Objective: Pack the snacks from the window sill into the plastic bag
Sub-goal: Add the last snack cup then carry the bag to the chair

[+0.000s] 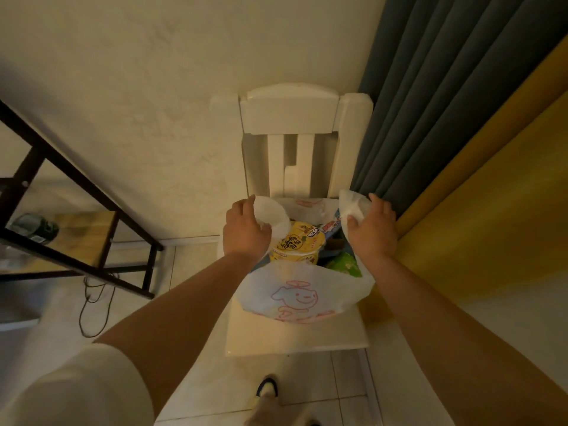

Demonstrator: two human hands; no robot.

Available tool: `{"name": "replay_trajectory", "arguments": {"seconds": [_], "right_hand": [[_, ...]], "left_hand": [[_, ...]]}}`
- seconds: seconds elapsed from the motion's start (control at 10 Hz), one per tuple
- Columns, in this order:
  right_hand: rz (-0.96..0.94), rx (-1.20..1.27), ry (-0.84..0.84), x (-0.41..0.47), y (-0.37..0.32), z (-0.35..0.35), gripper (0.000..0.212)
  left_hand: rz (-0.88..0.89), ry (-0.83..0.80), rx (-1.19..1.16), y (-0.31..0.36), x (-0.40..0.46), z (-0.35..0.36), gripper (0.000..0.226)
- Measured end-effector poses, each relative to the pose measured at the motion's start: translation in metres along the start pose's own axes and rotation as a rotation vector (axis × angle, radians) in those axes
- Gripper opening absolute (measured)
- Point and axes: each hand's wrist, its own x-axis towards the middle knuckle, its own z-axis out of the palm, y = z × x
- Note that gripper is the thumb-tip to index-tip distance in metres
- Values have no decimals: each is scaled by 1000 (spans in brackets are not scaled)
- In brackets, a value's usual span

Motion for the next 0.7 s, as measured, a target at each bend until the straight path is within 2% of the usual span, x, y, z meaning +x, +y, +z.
{"name": "replay_trajectory", "arguments": {"seconds": [0.1, 0.3, 0.7], "right_hand": [[-127, -145, 16, -25, 3, -5, 67], [-287, -251, -162, -82, 13, -9, 68], [-506, -271, -298, -179, 48, -31, 71]], "left_hand": [[72, -4, 78, 5, -20, -4, 64], [202, -68, 330, 13, -71, -3, 64], [274, -182, 612, 10, -211, 10, 66]]}}
